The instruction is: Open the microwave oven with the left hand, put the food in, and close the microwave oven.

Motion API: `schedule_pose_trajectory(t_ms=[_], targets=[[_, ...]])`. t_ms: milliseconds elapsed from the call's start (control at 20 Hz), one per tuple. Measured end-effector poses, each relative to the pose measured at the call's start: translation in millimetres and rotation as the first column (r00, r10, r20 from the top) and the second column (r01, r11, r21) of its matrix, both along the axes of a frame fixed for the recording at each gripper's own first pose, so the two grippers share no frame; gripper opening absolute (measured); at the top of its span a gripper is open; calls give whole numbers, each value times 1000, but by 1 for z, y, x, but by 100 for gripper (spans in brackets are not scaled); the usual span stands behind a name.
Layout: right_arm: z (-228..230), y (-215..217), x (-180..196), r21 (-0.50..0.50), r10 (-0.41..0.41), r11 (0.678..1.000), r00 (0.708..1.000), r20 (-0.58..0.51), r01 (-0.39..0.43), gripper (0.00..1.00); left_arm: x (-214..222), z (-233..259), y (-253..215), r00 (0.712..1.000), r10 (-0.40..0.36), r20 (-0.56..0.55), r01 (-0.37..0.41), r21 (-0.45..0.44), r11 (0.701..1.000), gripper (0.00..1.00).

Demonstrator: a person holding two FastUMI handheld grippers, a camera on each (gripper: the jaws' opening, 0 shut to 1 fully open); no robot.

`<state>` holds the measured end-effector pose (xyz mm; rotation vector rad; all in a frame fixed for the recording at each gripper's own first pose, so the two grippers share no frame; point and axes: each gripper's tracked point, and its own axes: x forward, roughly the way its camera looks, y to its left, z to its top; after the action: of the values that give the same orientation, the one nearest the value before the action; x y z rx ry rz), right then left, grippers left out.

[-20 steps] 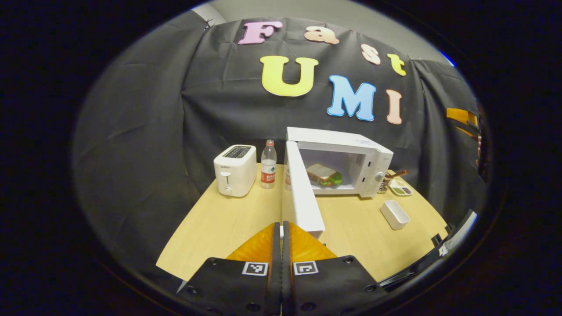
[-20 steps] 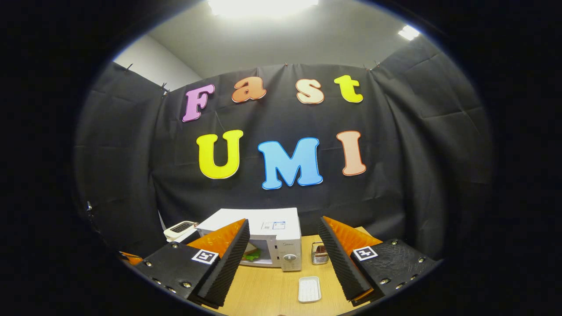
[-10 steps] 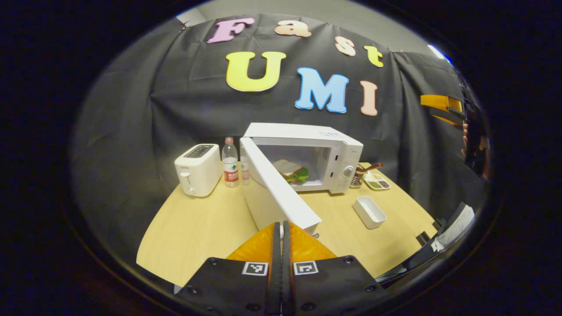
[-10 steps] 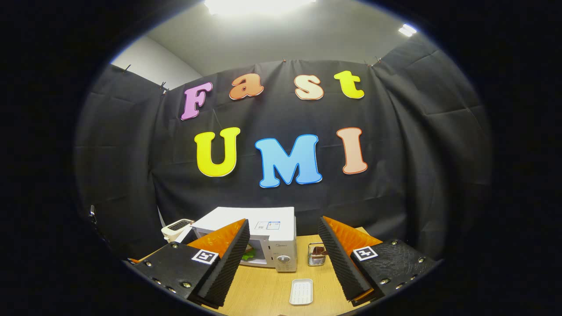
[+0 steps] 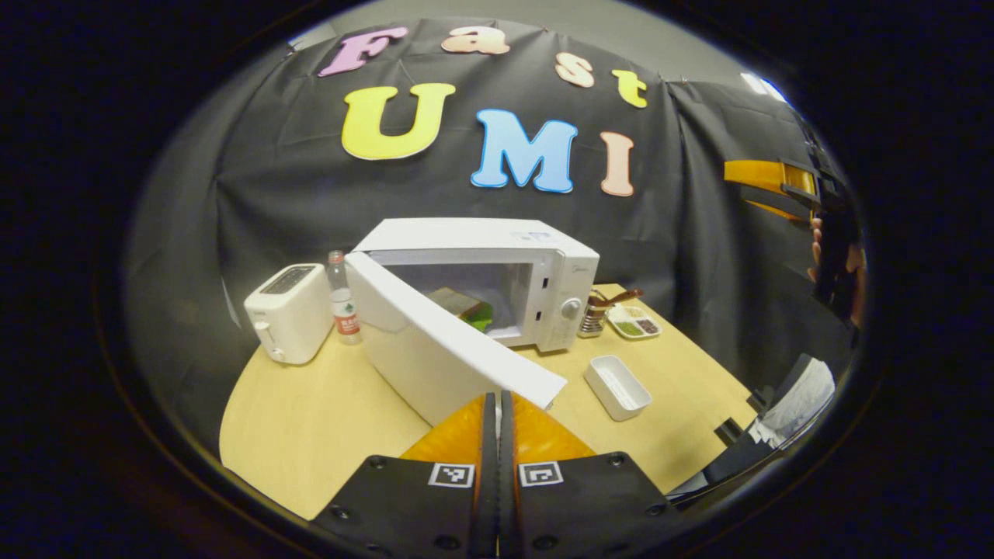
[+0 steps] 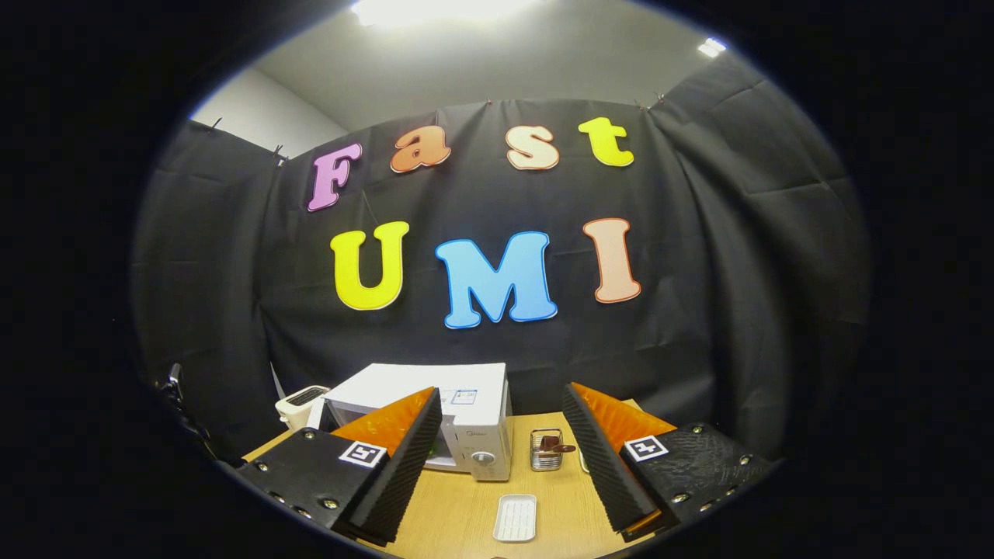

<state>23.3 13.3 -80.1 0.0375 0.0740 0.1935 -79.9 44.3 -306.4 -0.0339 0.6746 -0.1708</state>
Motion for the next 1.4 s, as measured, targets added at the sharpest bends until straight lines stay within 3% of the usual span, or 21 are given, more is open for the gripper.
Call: schedule_pose_trajectory(t_ms=[800, 1400], targets=[[-11, -54, 32, 37, -84, 996, 996, -38, 85, 95, 122, -35, -94, 984, -174, -40, 174, -8, 985, 7], [-18, -96, 53, 37, -158, 986, 986, -49, 160, 95, 184, -51, -120, 989, -148, -18, 148, -16, 989, 7]])
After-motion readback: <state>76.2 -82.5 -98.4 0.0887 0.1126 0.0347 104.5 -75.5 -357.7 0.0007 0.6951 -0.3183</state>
